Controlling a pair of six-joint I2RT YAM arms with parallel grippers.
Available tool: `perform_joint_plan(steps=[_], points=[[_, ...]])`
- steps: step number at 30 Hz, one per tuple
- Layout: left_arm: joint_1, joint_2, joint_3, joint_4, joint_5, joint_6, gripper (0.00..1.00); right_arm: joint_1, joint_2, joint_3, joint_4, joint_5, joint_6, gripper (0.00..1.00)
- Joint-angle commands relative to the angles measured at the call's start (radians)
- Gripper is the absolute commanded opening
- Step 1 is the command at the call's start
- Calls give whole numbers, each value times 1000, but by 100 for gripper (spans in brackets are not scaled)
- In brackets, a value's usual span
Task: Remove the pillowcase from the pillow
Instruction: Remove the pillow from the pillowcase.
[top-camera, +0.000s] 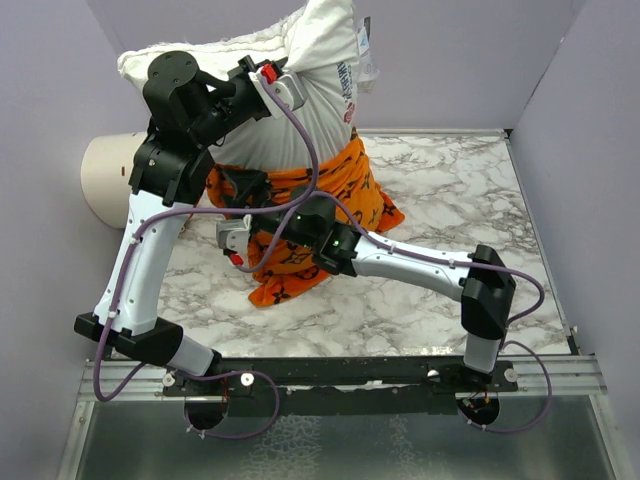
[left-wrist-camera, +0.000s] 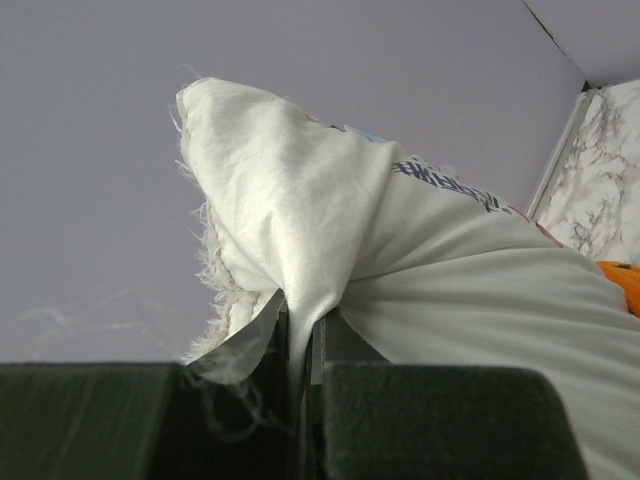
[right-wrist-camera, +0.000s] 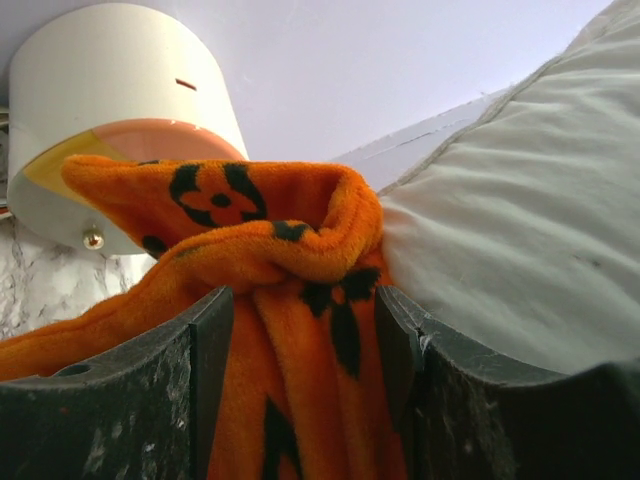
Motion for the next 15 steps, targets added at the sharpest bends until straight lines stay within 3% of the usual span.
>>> perform_joint_plan(steps=[1, 5, 15], points=[[-19, -32, 89, 133, -26, 44, 0, -2, -138, -77, 96, -23, 20, 58], [-30, -33, 81, 136, -33, 49, 0, -4, -178, -95, 78, 1, 39, 58], [-47, -37, 92, 137, -53, 64, 0, -13, -83, 14, -77, -7, 140, 58]])
